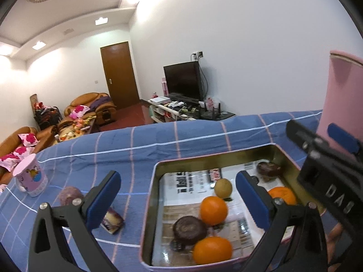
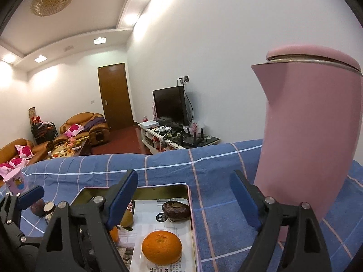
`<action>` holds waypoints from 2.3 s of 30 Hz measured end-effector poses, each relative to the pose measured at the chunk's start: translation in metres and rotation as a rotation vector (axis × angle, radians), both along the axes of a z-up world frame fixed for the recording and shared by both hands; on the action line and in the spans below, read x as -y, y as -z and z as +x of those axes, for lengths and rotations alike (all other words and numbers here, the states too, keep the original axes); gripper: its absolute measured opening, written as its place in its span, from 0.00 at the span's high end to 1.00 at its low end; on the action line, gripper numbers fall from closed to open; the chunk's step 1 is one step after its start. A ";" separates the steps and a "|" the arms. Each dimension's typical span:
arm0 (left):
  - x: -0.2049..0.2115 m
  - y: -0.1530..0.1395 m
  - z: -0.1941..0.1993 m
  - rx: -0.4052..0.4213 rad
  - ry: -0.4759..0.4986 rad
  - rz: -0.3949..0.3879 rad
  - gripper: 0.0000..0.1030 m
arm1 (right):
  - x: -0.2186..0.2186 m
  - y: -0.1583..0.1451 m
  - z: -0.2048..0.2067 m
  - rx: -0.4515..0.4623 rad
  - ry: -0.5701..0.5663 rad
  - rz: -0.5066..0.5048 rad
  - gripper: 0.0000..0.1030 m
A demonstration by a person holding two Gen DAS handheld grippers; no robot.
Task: Organize fruits
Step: 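Move both tools back over the remaining items on the cloth, then grasp the cylindrical jar with the right gripper while the left gripper grasps the large purple fruit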
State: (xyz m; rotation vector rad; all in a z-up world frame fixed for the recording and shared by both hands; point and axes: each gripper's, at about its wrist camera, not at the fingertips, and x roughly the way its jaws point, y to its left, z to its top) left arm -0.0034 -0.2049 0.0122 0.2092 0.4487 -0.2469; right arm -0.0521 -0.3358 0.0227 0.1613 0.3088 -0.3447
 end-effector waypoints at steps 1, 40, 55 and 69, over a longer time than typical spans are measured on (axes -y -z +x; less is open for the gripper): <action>-0.001 0.001 0.001 -0.004 -0.007 0.006 0.00 | 0.000 0.000 -0.001 0.001 0.001 0.001 0.18; -0.102 0.006 0.010 -0.019 -0.116 0.039 0.00 | -0.084 0.004 -0.005 -0.032 -0.075 0.008 0.18; -0.182 0.013 0.053 -0.095 -0.255 0.001 0.00 | -0.145 0.009 0.028 -0.096 -0.196 -0.019 0.18; -0.261 0.022 0.095 -0.186 -0.468 -0.039 0.00 | -0.226 0.041 0.084 -0.393 -0.482 -0.158 0.40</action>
